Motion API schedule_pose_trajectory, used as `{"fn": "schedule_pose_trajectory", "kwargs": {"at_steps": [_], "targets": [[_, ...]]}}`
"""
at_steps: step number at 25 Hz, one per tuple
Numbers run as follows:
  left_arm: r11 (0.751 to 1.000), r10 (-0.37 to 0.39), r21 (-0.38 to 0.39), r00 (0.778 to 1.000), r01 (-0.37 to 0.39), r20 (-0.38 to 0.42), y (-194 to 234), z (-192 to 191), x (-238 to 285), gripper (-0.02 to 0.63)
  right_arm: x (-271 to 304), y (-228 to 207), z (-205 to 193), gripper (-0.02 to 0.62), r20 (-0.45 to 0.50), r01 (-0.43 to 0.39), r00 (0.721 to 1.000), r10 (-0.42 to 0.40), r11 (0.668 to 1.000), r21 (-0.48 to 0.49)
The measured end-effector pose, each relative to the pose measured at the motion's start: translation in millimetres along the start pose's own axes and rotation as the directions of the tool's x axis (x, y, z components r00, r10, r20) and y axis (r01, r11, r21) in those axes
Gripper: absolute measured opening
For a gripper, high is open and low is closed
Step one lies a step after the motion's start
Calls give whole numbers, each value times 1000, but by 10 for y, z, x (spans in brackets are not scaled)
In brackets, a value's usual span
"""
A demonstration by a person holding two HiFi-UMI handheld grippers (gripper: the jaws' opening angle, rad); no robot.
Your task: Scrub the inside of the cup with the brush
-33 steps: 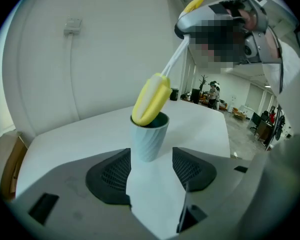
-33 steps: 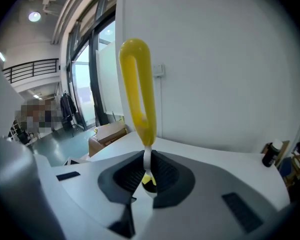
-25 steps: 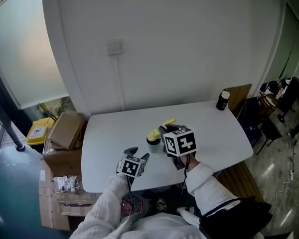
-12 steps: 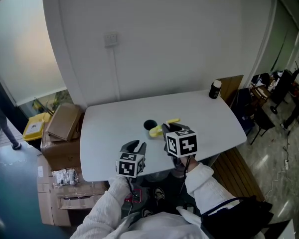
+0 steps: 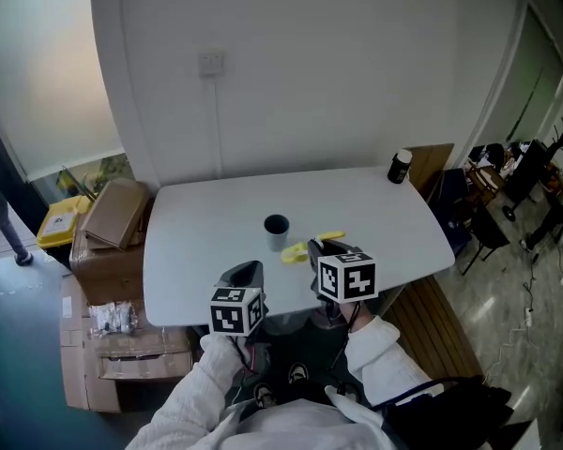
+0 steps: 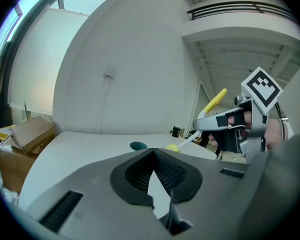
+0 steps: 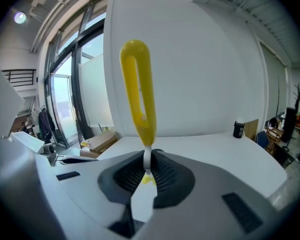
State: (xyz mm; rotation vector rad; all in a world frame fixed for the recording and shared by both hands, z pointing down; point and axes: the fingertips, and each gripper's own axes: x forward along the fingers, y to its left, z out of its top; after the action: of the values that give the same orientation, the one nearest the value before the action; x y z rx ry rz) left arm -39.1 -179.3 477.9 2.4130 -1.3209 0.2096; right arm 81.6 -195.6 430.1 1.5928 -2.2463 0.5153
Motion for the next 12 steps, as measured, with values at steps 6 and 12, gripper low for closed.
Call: {"fn": "schedule_pose_trajectory", "kwargs": {"at_steps": [6, 12], "targets": [[999, 44, -12, 999, -44, 11, -42, 67, -15, 6, -13, 14, -47, 87, 8, -46, 999, 45, 999, 11], [991, 101, -92, 995, -100, 7, -143, -4, 9, 6, -116, -53, -205, 86, -6, -97, 995, 97, 995, 31]]}}
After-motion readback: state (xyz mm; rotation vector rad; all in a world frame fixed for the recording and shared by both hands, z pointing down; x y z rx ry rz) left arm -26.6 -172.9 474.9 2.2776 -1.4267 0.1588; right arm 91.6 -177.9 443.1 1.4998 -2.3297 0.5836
